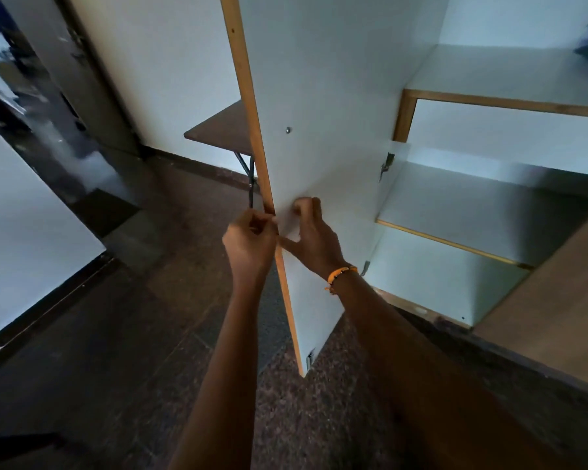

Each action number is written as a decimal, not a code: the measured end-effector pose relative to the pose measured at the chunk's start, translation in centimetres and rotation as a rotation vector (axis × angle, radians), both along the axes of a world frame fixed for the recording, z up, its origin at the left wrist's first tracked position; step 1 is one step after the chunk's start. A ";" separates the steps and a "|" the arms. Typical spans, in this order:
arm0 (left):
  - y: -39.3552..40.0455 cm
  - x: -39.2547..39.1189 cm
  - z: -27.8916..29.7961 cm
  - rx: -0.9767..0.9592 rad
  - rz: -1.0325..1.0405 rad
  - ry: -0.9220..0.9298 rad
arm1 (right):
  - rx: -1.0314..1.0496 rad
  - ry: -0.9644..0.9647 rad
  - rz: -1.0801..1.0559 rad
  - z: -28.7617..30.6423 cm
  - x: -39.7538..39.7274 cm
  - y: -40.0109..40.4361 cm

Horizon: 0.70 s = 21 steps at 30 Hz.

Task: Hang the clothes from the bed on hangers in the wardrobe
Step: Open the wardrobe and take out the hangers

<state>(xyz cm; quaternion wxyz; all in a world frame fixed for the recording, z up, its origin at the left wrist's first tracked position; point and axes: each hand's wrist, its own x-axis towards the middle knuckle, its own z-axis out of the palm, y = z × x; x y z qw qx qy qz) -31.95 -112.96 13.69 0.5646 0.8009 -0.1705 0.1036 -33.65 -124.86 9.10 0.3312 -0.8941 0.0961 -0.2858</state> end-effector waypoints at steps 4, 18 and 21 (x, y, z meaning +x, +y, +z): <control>-4.0 -1.8 -2.3 0.063 -0.169 0.106 | 0.076 -0.013 -0.038 -1.5 -2.6 -6.1; -34.9 -9.5 -3.4 0.206 -0.785 0.123 | 0.209 -0.153 -0.679 2.4 -20.2 -38.4; -42.1 -12.0 -2.8 0.214 -0.888 0.094 | 0.204 -0.235 -0.793 5.0 -23.8 -44.7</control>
